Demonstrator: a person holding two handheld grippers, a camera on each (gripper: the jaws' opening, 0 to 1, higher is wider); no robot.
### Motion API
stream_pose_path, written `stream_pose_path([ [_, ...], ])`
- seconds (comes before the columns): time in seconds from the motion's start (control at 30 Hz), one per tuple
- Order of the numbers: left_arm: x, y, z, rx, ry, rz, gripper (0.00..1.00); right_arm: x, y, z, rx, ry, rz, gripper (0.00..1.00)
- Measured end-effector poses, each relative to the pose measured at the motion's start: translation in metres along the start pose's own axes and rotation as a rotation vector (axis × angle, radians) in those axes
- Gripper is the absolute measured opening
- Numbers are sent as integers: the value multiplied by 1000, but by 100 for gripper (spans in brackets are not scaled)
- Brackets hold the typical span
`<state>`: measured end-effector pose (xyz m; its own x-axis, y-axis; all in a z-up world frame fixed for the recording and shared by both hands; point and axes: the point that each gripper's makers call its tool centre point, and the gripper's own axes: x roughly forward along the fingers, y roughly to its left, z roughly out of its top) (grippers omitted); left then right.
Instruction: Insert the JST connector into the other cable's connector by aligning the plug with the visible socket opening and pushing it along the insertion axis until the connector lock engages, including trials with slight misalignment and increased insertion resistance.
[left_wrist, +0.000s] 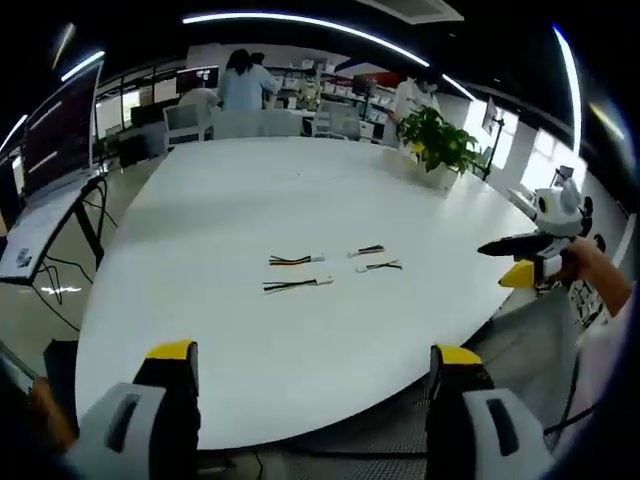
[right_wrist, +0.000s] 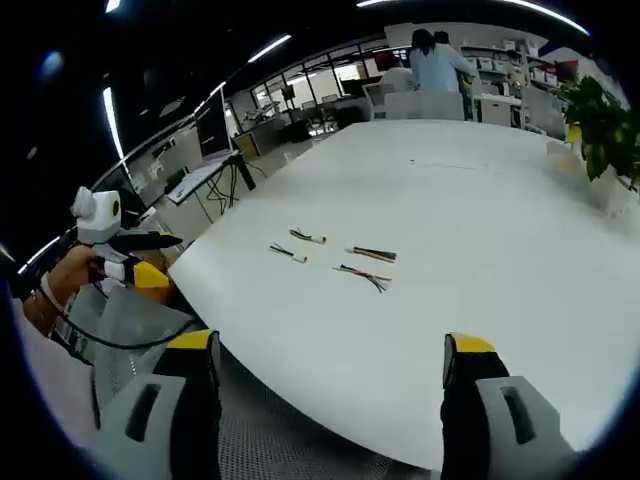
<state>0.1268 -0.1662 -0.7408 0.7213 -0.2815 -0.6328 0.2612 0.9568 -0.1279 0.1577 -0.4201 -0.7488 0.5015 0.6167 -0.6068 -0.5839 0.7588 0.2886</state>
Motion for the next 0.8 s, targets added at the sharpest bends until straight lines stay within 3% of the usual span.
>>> stream_pose_path([
  [0.1, 1, -2, 4, -45, -27, -26, 95, 1, 0, 0, 0, -1, 2, 90],
  [0.8, 5, -1, 7, -9, -15, -18, 95, 5, 1, 3, 7, 0, 7, 87],
])
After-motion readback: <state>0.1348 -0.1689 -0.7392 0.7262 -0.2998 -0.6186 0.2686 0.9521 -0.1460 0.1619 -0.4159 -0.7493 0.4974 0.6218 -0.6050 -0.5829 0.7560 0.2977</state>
